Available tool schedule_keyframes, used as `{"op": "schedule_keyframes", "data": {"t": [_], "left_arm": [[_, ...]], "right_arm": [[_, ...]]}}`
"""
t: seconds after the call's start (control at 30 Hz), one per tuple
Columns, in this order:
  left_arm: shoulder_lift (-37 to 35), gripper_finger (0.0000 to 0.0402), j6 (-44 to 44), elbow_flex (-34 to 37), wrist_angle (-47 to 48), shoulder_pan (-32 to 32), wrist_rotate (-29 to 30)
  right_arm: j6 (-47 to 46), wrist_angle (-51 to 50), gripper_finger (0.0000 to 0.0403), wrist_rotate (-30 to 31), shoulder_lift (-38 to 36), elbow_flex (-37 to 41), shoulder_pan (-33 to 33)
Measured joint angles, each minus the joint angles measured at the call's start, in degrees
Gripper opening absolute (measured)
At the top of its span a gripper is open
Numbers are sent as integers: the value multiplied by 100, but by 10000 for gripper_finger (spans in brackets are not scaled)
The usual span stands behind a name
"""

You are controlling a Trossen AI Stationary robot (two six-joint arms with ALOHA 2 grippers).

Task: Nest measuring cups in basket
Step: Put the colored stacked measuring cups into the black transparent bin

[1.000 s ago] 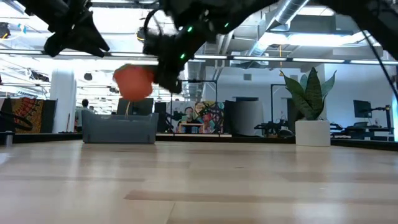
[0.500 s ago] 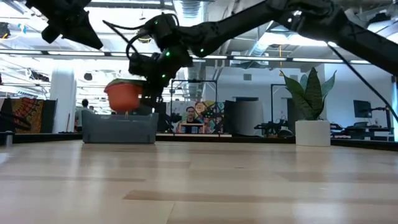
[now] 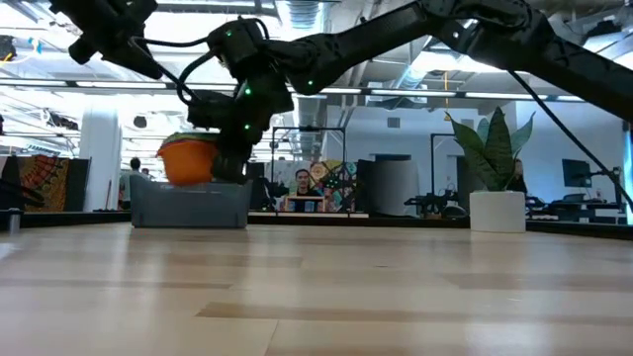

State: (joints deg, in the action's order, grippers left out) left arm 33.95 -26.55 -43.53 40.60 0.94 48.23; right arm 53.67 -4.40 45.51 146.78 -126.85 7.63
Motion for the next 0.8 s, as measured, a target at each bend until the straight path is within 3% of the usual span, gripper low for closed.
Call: {"op": "schedule_keyframes", "data": {"t": [0.17, 0.53, 0.8], "left_arm": [[4, 0, 14, 0, 0, 156, -4], [78, 0, 63, 0, -5, 266, -144], [103, 0, 252, 0, -13, 275, -134]], "right_arm": [[-756, -102, 56, 521, 0, 0, -75], [-1914, -950, 56, 848, 0, 0, -101], [-1931, -1137, 56, 824, 131, 17, -24]]}}
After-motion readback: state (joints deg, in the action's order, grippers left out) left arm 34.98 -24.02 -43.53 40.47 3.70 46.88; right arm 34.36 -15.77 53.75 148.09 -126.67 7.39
